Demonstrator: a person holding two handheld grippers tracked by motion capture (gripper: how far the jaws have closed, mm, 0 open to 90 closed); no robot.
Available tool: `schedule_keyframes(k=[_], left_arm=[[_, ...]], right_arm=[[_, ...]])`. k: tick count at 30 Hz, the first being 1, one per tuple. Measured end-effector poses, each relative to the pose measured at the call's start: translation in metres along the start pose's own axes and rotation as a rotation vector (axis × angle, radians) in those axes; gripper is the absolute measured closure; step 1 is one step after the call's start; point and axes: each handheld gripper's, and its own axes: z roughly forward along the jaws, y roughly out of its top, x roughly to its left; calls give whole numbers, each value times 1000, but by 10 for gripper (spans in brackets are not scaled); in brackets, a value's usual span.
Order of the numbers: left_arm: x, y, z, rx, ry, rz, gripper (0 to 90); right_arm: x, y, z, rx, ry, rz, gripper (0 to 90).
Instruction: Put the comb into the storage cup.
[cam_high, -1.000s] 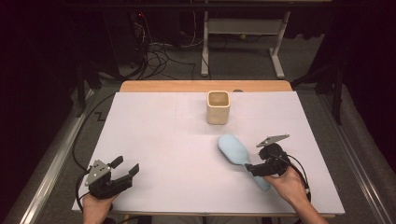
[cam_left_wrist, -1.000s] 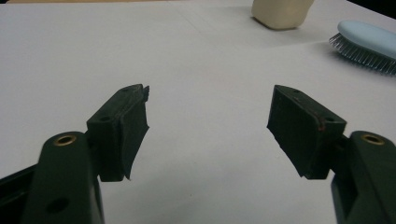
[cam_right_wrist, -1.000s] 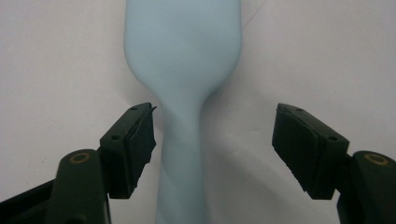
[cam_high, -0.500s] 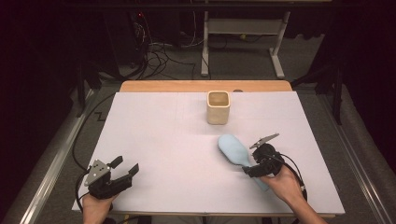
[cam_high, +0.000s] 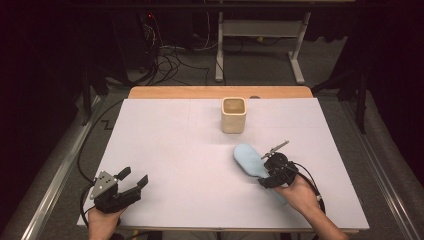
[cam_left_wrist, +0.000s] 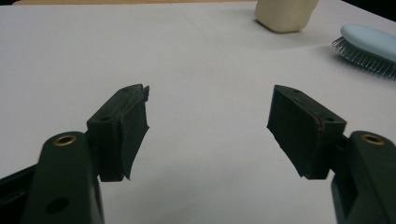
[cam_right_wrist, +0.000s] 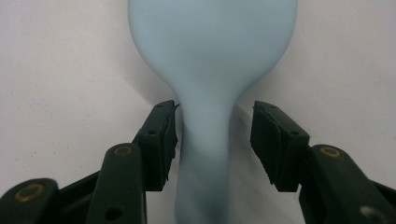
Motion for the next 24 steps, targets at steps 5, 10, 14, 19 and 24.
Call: schedule_keyframes(k=[5, 10, 14, 19, 24], left_arm=[[-1, 0, 0, 3, 5, 15, 293], [-2, 0, 0, 6, 8, 23, 293], [-2, 0, 0, 7, 8, 23, 293], [-2, 0, 0, 7, 8, 24, 293], [-3, 0, 2, 13, 5, 26, 293]], right_arm=[[1, 4, 3, 27, 1, -8, 551], [0, 6, 4, 37, 7, -10, 580], [0, 9, 4, 56, 9, -14, 605], [2, 15, 6, 95, -12, -32, 621], [3, 19, 7, 122, -14, -39, 632]])
